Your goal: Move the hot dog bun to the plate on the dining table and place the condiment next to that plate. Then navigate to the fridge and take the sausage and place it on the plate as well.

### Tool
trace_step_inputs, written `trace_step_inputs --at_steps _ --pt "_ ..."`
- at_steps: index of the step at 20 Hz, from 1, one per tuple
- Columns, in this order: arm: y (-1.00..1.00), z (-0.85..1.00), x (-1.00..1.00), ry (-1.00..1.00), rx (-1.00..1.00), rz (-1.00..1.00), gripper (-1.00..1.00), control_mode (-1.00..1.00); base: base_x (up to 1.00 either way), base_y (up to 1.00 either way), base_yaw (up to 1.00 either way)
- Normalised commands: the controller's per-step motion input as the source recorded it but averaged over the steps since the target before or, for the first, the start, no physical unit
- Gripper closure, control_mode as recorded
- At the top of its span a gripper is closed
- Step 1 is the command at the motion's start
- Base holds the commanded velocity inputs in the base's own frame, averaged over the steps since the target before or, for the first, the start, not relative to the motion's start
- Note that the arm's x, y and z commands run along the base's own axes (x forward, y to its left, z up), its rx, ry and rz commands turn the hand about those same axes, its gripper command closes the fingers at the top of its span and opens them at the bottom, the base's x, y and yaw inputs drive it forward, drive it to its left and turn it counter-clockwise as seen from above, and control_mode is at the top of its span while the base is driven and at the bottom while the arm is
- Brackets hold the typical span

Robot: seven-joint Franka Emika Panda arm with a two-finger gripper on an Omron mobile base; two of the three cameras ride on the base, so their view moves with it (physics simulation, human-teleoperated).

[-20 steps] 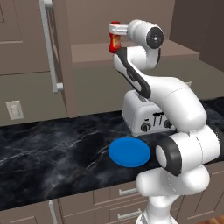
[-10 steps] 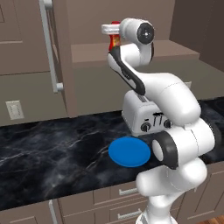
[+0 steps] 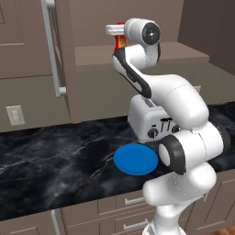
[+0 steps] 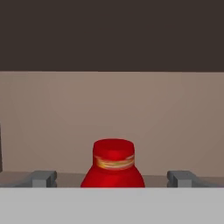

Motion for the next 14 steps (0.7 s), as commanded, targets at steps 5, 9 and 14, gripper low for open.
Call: trace_step_inputs --at_steps 5,9,14 --pt "0.00 0.00 0.08 0.00 0.00 0.00 -1.00 -1.00 0.00 0.00 0.00" --pt "-0.01 0.00 0.18 0.02 0.00 0.00 -1.00 -1.00 0.00 0.00 0.00" --pt "0.00 -0.01 0.17 0.03 0.00 0.00 -1.00 -1.00 0.00 0.00 0.00"
